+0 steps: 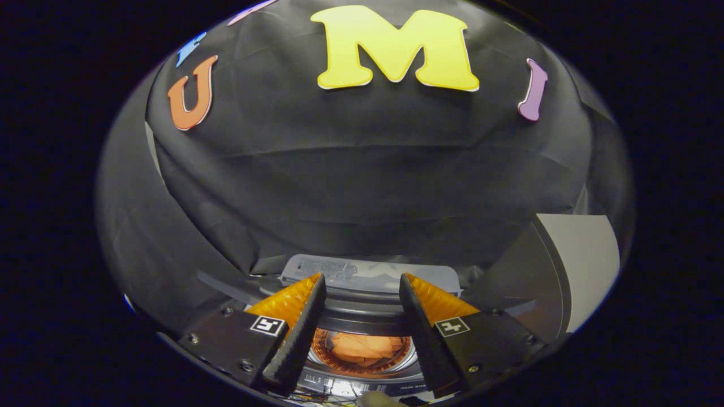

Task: Put the clothes into the washing machine and then close the washing machine lid.

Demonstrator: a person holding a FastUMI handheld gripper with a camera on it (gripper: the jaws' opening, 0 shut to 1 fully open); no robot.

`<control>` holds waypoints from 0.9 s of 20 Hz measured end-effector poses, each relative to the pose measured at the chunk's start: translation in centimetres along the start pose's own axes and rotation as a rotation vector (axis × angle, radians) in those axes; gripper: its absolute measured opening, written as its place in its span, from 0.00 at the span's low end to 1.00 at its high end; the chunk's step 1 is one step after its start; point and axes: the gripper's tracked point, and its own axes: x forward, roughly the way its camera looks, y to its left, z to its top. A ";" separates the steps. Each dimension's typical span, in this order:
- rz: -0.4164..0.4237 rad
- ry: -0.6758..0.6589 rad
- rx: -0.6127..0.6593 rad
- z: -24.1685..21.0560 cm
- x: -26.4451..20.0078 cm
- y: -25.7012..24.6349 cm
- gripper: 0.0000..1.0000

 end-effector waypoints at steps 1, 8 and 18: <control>0.000 0.005 -0.004 -0.4 -0.1 0.1 0.82; 0.021 0.077 -0.015 -4.2 -0.7 0.3 0.82; 0.038 0.175 -0.016 -7.5 -1.4 0.1 0.82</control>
